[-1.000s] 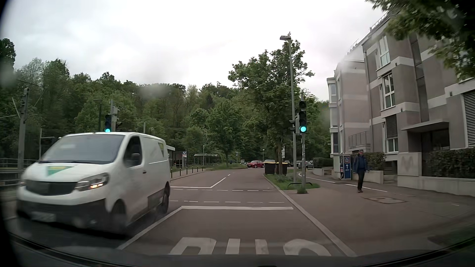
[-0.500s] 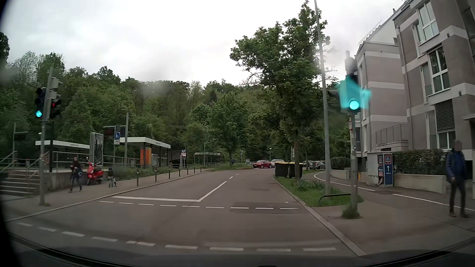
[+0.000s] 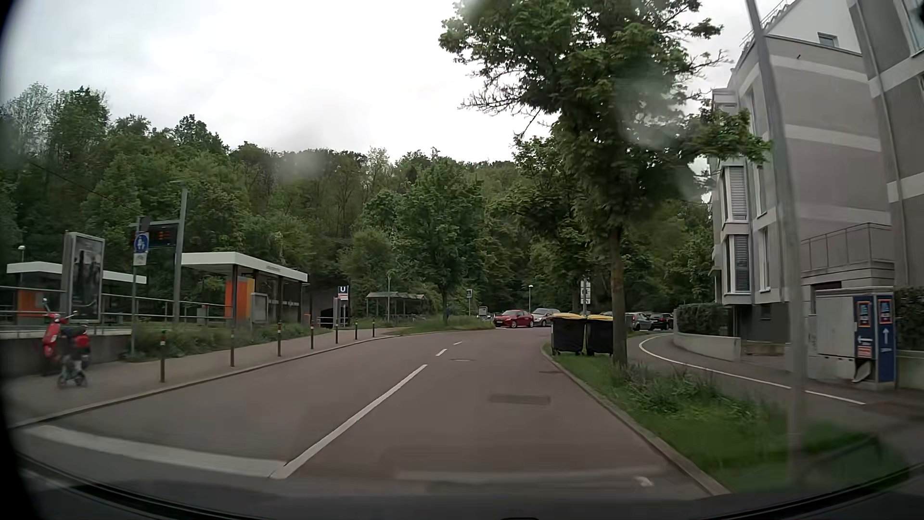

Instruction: Follow the waypoints while adhering to traffic rules and regulations

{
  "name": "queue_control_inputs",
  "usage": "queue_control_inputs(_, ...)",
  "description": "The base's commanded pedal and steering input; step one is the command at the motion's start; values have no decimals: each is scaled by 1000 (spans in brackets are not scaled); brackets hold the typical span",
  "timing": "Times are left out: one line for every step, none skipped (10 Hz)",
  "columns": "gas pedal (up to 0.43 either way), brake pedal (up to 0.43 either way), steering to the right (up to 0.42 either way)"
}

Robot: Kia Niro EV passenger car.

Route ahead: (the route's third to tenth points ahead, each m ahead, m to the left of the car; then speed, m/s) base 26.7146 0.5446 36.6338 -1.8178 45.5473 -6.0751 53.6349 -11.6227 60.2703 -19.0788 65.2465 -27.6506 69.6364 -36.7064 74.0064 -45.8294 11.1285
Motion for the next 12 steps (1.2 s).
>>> queue_control_inputs(87,0,0)
queue_control_inputs(87,0,0)
queue_control_inputs(87,0,0)
queue_control_inputs(87,0,0)
queue_control_inputs(87,0,1)
queue_control_inputs(87,0,5)
queue_control_inputs(87,0,5)
queue_control_inputs(87,0,6)
queue_control_inputs(87,0,11)
queue_control_inputs(79,0,14)
queue_control_inputs(79,0,16)
queue_control_inputs(79,0,25)
